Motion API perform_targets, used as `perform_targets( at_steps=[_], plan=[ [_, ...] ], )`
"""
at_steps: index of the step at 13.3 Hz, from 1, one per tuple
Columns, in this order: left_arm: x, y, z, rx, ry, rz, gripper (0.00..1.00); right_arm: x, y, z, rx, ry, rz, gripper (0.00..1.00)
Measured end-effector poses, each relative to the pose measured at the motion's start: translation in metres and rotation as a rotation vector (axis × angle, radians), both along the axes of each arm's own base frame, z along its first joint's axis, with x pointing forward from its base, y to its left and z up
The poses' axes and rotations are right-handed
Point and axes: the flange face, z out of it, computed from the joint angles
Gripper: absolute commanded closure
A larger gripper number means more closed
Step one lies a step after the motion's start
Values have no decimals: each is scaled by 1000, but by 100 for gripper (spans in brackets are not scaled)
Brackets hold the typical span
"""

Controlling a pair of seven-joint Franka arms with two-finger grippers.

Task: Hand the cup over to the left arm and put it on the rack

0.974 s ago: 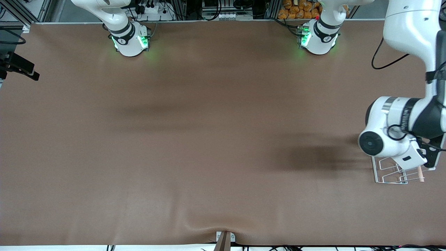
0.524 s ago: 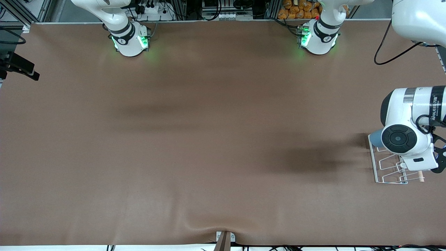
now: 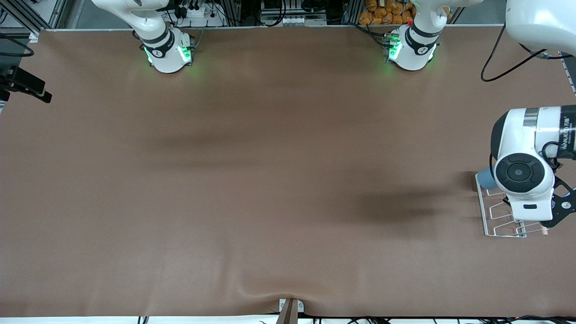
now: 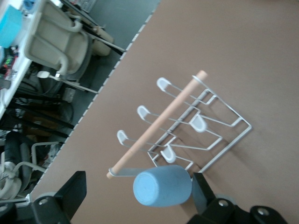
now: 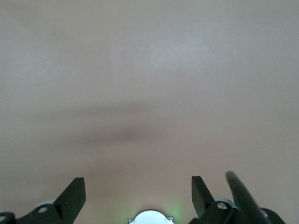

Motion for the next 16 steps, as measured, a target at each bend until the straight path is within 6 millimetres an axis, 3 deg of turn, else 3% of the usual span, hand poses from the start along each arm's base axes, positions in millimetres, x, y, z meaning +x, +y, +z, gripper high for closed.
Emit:
perform_targets(
  at_steps=[6, 9, 11, 13, 16],
  plan=[
    [9, -7, 10, -179, 34, -162, 0, -2, 0, -1, 1, 14, 0, 0],
    [7, -19, 32, -258, 18, -222, 0, -2, 0, -1, 1, 15, 0, 0],
    [2, -40, 48, -304, 31, -299, 0, -2, 0, -1, 1, 15, 0, 0],
    [-4, -56, 60, -461, 23, -316, 0, -2, 0, -1, 1, 15, 0, 0],
    [-11, -56, 82, -649, 2, -344, 0, -2, 0, -1, 1, 15, 0, 0]
  ],
)
